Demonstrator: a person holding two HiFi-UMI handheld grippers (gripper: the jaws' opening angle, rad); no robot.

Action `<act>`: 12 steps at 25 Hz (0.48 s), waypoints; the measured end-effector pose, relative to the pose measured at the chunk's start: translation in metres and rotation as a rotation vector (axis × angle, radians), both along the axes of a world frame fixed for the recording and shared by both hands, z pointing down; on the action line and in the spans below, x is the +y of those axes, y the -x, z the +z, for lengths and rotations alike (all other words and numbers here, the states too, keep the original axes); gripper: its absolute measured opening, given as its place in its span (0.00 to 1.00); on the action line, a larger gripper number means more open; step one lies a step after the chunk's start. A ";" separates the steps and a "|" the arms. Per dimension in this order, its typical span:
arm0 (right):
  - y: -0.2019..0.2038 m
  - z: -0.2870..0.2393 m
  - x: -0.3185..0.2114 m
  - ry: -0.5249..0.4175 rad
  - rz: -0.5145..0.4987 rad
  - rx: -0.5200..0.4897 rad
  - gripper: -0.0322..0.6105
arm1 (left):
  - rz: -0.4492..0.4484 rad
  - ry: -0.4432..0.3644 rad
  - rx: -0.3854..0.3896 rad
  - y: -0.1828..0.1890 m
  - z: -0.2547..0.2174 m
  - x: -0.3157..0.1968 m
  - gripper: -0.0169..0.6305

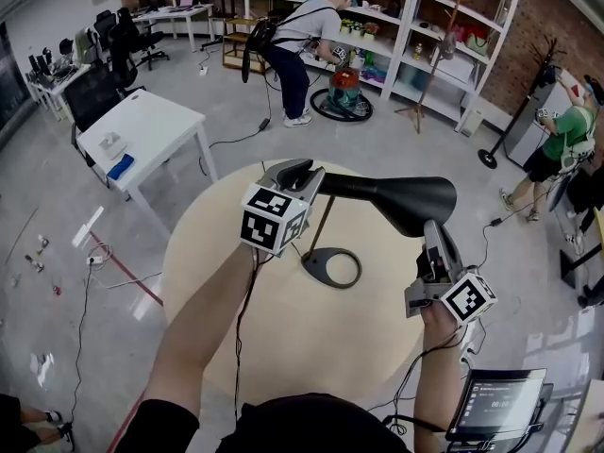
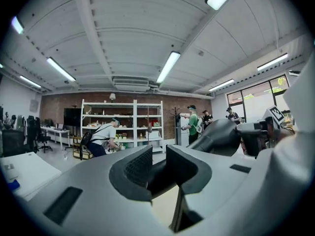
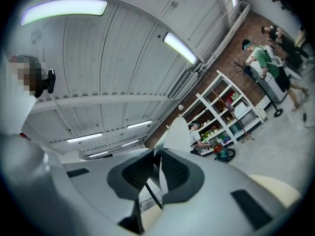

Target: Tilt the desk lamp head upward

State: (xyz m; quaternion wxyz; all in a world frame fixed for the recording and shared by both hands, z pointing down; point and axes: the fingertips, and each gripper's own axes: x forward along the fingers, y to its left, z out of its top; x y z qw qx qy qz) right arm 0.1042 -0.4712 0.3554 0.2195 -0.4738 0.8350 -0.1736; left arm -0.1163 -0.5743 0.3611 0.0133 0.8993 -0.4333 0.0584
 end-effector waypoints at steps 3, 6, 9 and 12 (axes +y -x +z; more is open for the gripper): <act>0.002 -0.001 0.000 0.010 -0.010 -0.018 0.13 | -0.010 0.011 0.014 0.006 0.004 -0.001 0.16; 0.005 -0.005 0.002 -0.002 -0.017 -0.022 0.12 | -0.013 0.023 -0.002 0.010 0.004 -0.001 0.16; 0.002 -0.005 0.003 0.000 -0.014 -0.043 0.12 | -0.001 0.050 0.030 0.009 0.006 -0.001 0.16; 0.002 -0.006 0.002 0.004 -0.009 -0.046 0.12 | 0.011 0.074 0.078 0.011 0.007 -0.001 0.16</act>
